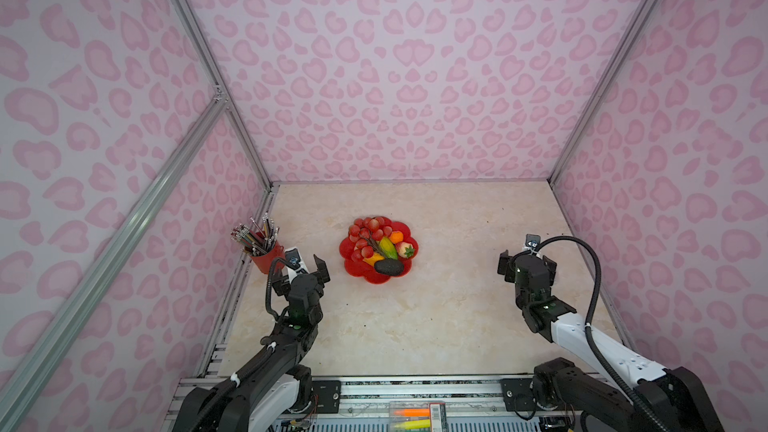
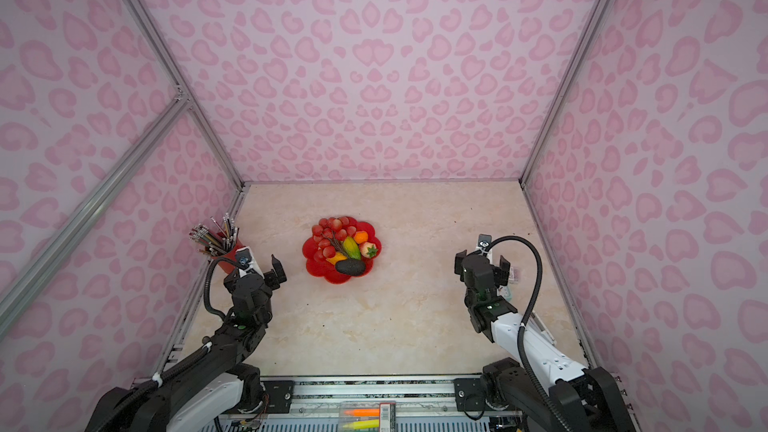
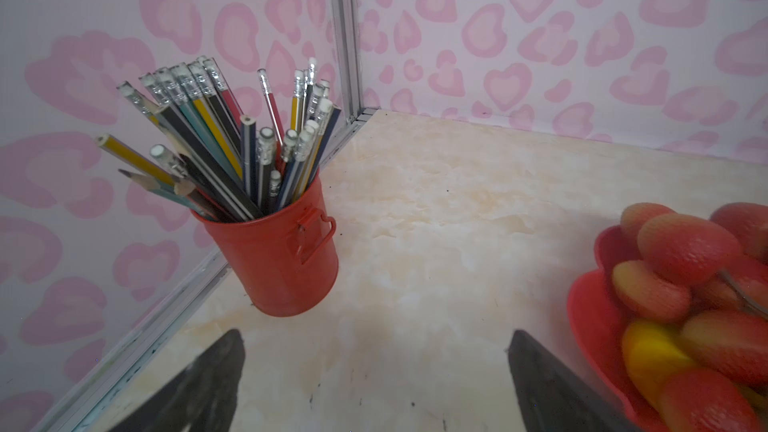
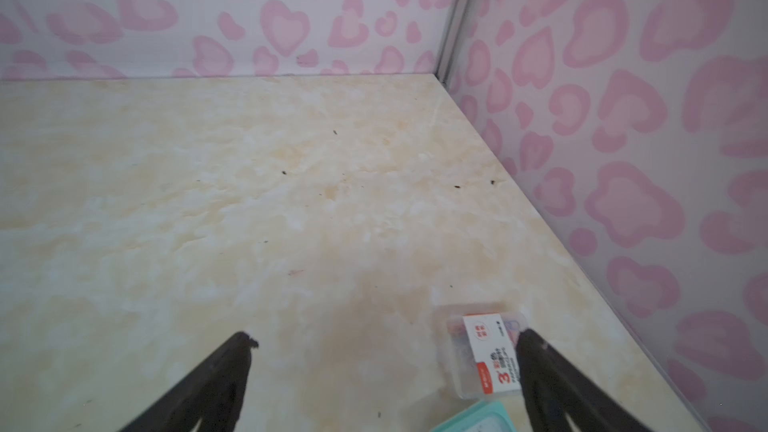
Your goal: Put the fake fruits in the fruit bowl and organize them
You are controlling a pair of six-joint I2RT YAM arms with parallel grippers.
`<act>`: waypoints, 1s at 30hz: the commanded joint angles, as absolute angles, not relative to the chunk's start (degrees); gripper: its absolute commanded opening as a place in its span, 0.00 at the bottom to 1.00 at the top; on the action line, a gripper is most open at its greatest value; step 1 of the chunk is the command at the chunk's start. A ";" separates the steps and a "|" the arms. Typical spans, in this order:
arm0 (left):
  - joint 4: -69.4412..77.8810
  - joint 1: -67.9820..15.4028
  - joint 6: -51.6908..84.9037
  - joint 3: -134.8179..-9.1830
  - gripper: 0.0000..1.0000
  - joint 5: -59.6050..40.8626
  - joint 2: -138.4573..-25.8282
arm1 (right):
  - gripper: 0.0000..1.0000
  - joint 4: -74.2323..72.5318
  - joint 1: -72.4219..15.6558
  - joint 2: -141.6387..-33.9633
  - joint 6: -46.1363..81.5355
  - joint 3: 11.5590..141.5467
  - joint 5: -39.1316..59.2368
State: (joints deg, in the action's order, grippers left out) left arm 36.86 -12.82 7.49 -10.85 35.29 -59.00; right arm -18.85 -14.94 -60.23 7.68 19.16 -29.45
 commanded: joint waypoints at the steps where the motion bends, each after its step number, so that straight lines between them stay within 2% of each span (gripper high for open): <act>1: 50.90 -11.06 4.53 -12.37 0.99 33.50 -67.71 | 0.99 -35.35 -11.77 -64.14 3.62 16.62 -28.26; 5: 53.19 -9.16 2.19 -16.06 0.99 30.05 -74.83 | 0.99 -47.29 -10.76 -73.34 -0.66 16.00 -25.16; 9: 56.84 -3.49 4.71 -18.31 0.99 21.68 -82.19 | 0.99 -54.34 -9.52 -79.82 -3.50 16.49 -19.82; 10: 51.83 -2.65 5.22 -20.13 0.99 19.79 -81.82 | 0.99 -54.56 -8.64 -81.18 -3.56 17.16 -17.80; 14: 54.97 -1.67 5.40 -19.02 0.99 17.59 -83.24 | 0.99 -61.83 -5.27 -86.83 -2.32 15.58 -10.92; 17: 55.39 -1.32 5.24 -18.89 0.99 16.08 -83.41 | 0.99 -65.74 -4.82 -89.97 -2.33 15.75 -9.81; 21: 56.57 -1.23 4.66 -18.48 0.99 14.65 -84.12 | 0.99 -56.57 -4.74 -87.75 -0.53 18.67 -13.07; 30: 56.51 -1.05 4.68 -18.54 1.00 14.24 -84.23 | 0.99 -54.58 -3.32 -88.12 0.26 19.91 -11.07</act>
